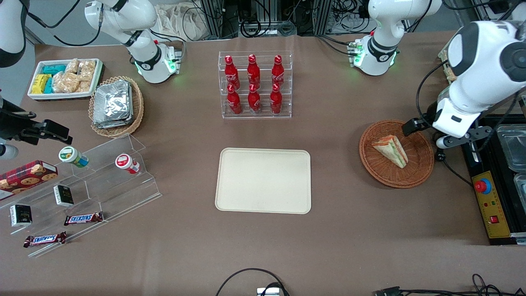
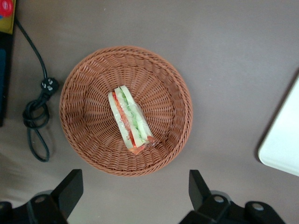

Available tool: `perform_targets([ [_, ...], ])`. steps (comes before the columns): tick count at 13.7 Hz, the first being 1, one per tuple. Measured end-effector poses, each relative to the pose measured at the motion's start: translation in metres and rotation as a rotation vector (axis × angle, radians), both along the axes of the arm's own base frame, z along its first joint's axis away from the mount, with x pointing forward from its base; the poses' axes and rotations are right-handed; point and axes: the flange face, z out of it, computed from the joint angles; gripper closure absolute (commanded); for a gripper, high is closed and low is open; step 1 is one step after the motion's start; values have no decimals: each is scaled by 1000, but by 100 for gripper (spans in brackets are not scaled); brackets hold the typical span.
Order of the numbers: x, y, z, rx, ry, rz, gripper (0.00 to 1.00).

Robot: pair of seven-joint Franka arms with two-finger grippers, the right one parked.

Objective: Place sandwich from basket to tray
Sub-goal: 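Move the left gripper over the wrapped sandwich in the wicker basket, then lower the open left gripper around the sandwich and close it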

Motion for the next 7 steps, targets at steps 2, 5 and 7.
perform_targets([
  [2, -10, 1, -24, 6, -6, 55, 0],
  [5, -19, 8, -55, 7, -25, 105, 0],
  [7, -26, 19, -77, 5, -53, 141, 0],
])
